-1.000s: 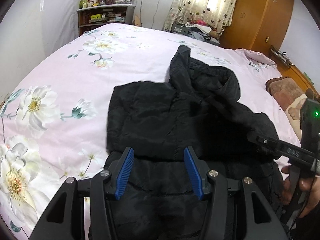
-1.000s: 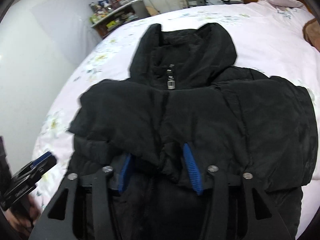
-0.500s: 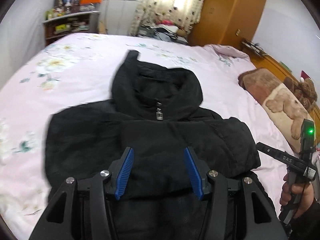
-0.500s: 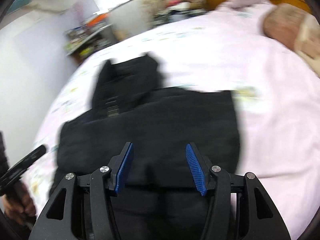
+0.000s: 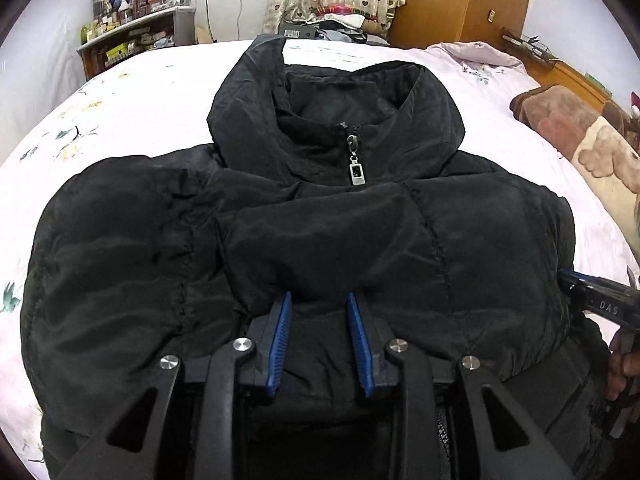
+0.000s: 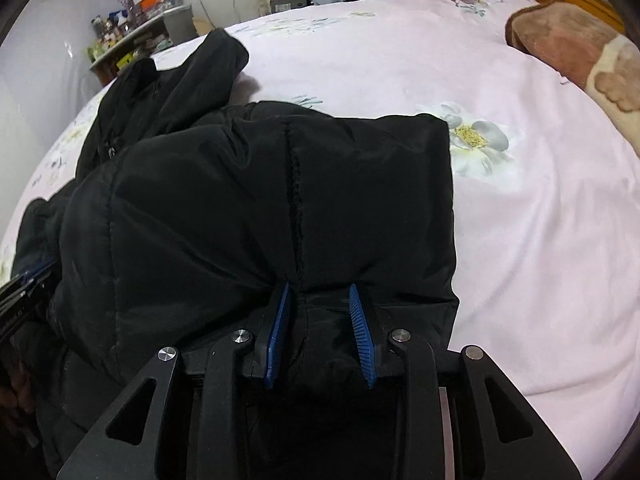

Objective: Fold large clothes

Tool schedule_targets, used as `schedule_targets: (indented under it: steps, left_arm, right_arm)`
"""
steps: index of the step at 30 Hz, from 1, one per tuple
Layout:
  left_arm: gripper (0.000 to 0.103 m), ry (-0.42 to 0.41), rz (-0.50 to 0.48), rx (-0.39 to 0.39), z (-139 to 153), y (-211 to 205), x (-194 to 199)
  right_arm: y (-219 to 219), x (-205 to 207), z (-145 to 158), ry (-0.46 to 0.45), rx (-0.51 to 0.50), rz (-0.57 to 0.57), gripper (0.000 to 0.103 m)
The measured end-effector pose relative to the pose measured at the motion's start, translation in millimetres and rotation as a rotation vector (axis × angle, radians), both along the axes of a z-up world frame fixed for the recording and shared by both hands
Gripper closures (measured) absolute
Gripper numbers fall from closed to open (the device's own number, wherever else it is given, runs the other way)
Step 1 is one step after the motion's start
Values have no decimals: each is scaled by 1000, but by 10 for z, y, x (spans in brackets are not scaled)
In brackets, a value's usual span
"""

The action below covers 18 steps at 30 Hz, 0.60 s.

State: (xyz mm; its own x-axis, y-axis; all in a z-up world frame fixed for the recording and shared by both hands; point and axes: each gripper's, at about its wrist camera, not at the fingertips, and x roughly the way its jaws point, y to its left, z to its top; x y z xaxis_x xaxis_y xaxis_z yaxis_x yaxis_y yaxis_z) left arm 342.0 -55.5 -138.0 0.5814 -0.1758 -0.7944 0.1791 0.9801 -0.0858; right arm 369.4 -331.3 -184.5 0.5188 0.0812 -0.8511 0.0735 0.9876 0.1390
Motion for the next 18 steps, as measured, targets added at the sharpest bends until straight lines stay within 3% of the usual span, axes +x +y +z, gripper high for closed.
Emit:
schedule_targets:
  steps: [3, 5, 9, 11, 13, 18]
  left_arm:
    - [71, 31, -2, -36, 221, 100, -7]
    - [71, 10, 0, -84, 380, 198, 11]
    - [71, -30, 22, -20, 461, 244, 197]
    - [70, 0, 40, 13, 303, 255, 349]
    - [69, 34, 56, -19, 132, 319, 462]
    - [68, -14, 41, 3, -57, 288, 494]
  right_arm:
    - [-26, -20, 197, 7, -3, -13, 72]
    - [-59, -50, 383, -49, 21, -21, 72]
    - [-15, 89, 619, -110, 28, -7, 72]
    - [48, 226, 565, -95, 14, 9, 72]
    - [117, 372, 426, -65, -25, 30, 72]
    - [159, 560, 69, -3, -57, 44, 73]
